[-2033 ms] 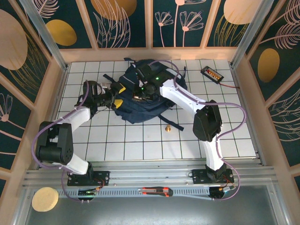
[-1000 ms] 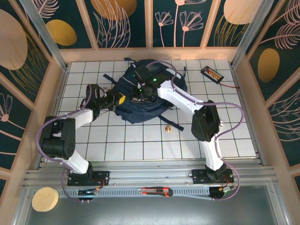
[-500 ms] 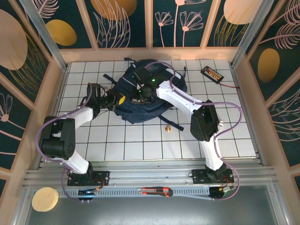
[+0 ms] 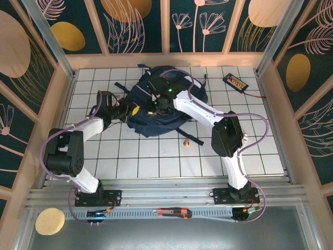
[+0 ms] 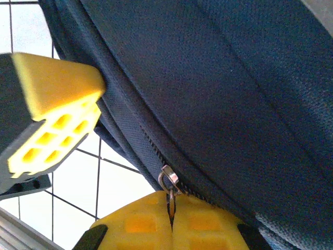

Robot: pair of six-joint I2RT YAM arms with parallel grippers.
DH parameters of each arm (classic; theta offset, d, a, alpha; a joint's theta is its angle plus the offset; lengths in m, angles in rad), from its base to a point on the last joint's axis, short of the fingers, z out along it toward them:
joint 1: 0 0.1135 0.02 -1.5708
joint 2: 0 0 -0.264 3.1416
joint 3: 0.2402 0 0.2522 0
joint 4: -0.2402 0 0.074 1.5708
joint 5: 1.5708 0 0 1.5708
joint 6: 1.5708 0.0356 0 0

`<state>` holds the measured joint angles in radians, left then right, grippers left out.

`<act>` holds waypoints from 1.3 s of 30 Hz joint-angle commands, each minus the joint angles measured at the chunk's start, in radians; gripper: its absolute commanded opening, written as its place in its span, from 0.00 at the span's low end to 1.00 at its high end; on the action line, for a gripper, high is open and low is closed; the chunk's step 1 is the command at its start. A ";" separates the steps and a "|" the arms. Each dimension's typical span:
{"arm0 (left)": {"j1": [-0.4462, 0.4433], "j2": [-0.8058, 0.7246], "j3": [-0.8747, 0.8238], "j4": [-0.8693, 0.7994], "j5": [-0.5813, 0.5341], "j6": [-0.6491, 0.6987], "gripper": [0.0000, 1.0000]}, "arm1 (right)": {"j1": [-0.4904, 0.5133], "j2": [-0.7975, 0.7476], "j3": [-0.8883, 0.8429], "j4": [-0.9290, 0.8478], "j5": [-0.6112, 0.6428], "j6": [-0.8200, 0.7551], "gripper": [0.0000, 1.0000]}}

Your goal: Pack the student bag

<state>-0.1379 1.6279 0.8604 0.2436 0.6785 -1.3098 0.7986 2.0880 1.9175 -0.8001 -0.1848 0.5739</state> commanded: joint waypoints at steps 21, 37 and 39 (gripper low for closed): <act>0.065 -0.019 0.040 -0.038 -0.029 0.069 0.00 | -0.060 -0.262 -0.290 -0.064 0.013 -0.090 0.00; 0.105 0.007 0.106 -0.128 0.036 0.174 0.00 | -0.091 -0.362 -0.431 -0.011 0.052 -0.267 0.00; 0.113 0.009 0.106 -0.147 0.035 0.192 0.00 | -0.091 -0.375 -0.453 -0.004 0.054 -0.313 0.00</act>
<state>-0.0830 1.6264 0.9279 0.1177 0.7822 -1.1690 0.7204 1.7855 1.5028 -0.6868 -0.1661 0.3557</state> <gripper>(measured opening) 0.062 0.057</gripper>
